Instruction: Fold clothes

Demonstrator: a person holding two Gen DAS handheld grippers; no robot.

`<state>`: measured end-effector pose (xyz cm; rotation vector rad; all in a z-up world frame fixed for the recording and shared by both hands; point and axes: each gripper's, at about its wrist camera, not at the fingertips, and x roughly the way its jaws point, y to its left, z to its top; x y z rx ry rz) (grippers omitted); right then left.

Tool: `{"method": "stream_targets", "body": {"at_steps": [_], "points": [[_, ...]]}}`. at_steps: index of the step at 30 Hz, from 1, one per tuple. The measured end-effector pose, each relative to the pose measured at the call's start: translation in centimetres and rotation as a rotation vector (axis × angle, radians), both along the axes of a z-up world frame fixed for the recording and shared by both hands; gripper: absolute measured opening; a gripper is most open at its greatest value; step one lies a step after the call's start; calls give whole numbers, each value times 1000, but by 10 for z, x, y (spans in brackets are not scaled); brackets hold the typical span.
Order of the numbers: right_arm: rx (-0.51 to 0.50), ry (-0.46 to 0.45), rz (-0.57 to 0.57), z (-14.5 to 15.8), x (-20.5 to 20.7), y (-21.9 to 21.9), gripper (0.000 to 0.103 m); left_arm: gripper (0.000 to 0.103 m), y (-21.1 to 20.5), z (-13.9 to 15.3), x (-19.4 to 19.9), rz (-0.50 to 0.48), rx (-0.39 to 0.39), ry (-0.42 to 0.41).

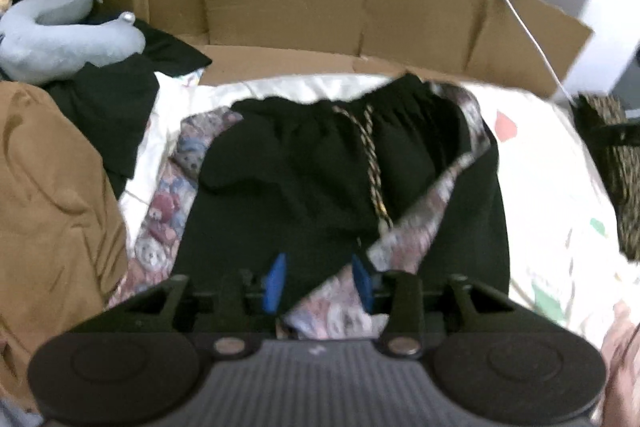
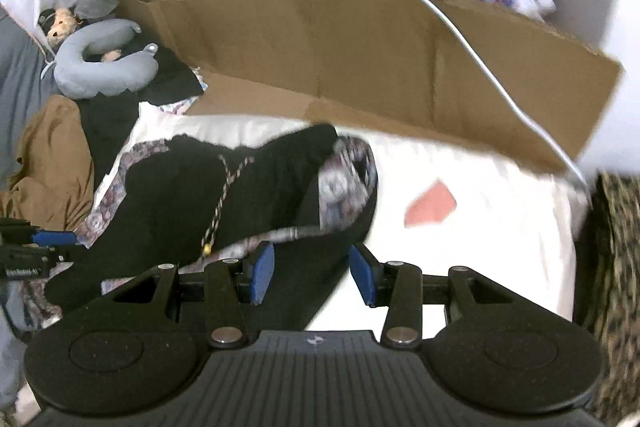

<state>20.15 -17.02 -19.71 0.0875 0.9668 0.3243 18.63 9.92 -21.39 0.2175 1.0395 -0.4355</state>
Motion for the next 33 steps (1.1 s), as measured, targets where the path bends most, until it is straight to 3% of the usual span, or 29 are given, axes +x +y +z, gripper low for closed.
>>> {"method": "stream_targets", "body": {"at_steps": [7, 11, 17, 22, 33], "points": [[182, 101, -122, -33, -33, -14, 50, 49, -3, -36, -39, -21, 28, 86], [172, 75, -92, -55, -44, -5, 50, 49, -4, -52, -48, -17, 49, 143], [179, 58, -26, -68, -43, 15, 50, 54, -3, -52, -43, -12, 40, 128], [192, 111, 11, -81, -57, 18, 50, 54, -1, -57, -42, -40, 127, 79], [191, 149, 67, -91, -79, 21, 50, 56, -1, -70, -37, -52, 101, 46]]}}
